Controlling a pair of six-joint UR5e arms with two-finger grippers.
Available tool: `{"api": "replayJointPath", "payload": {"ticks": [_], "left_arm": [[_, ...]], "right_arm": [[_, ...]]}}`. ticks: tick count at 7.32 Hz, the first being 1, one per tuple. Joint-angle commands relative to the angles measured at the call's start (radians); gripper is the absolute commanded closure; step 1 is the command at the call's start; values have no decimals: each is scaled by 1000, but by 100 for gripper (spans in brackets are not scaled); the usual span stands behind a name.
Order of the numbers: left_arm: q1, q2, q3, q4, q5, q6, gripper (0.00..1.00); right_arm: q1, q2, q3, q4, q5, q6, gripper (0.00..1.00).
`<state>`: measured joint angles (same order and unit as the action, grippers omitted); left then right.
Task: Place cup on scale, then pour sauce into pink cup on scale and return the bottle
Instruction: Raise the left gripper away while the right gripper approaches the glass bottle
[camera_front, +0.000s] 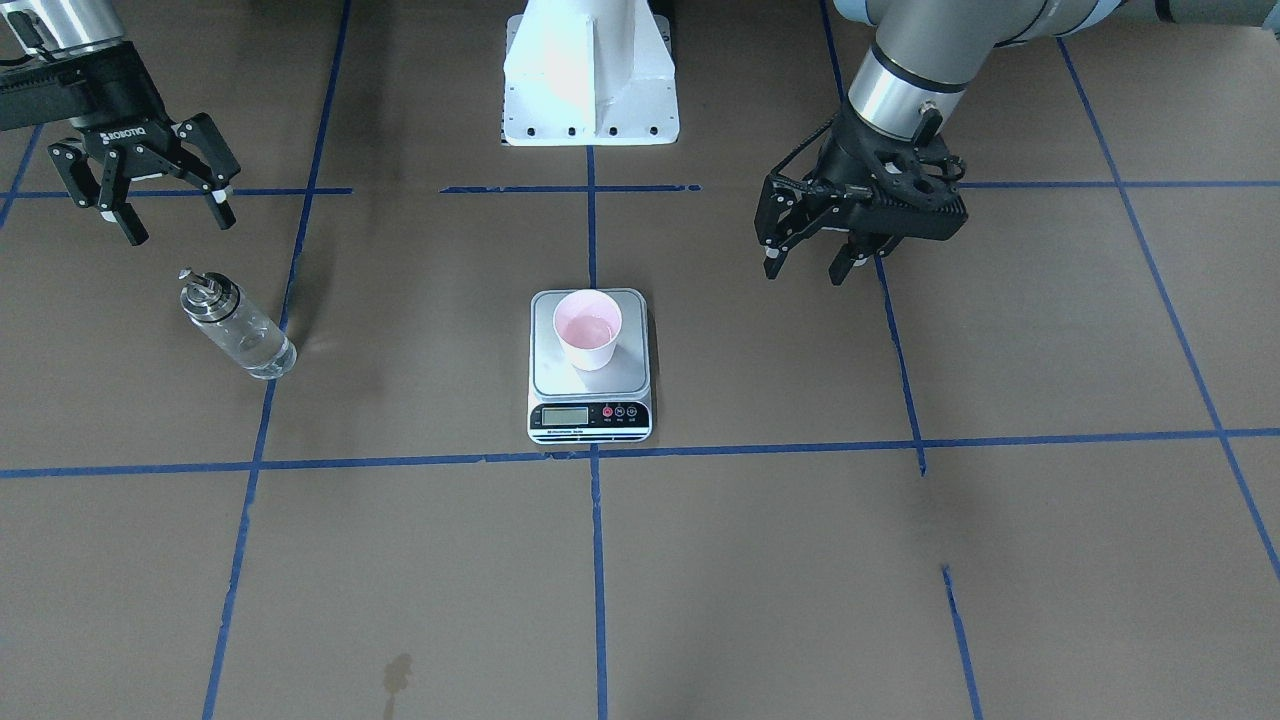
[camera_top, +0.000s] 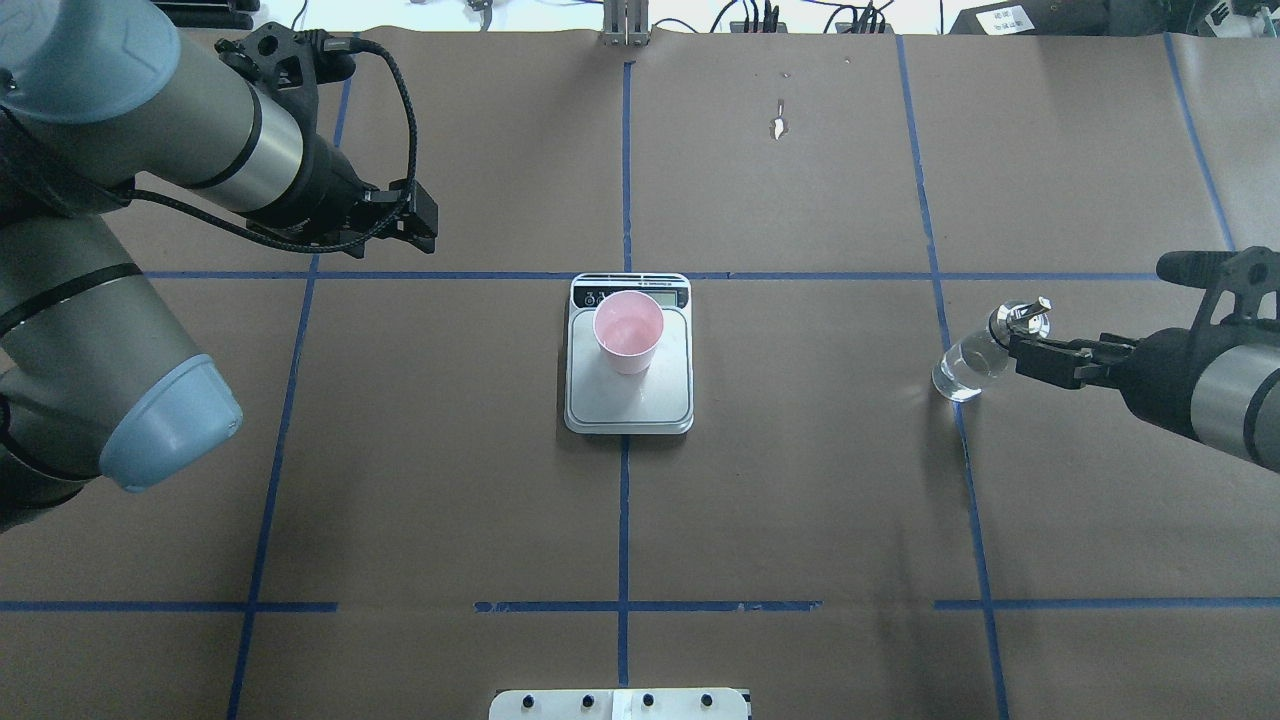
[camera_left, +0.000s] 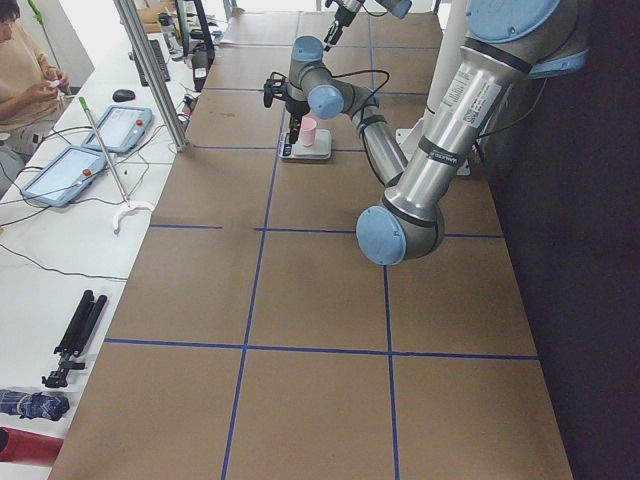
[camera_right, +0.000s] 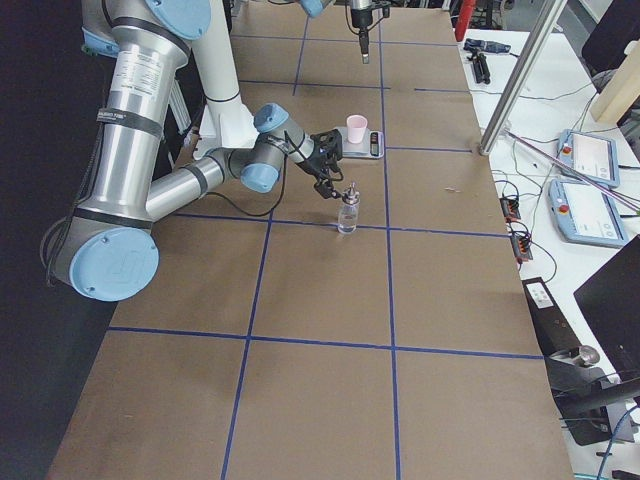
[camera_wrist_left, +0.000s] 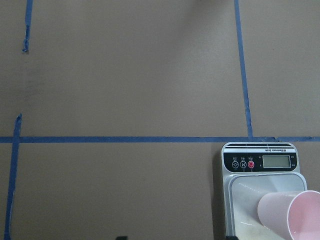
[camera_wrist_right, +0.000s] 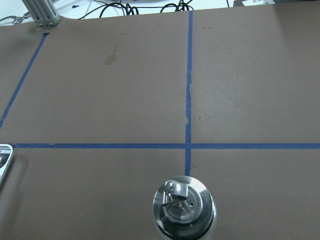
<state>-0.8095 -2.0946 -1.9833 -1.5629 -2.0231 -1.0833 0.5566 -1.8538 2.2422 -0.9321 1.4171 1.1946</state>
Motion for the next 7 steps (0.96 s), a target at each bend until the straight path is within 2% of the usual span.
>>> {"api": "replayJointPath", "payload": {"ticks": [1,4,5,7], "left_arm": [[0,-1,-3,1,0,0,27],[-2,1,-8,1,1,0,27],[-2,1,-9,3,1,0,27],[-2,1,-12,4,1,-1,27]], "right_arm": [[-142,-19,-21,-1,-209,94,0],[-211,-4,-105,24,-334,149,0],[-221,60,-159,42,-374,157,0],[-227,99,-225,45,-400,151,0]]}}
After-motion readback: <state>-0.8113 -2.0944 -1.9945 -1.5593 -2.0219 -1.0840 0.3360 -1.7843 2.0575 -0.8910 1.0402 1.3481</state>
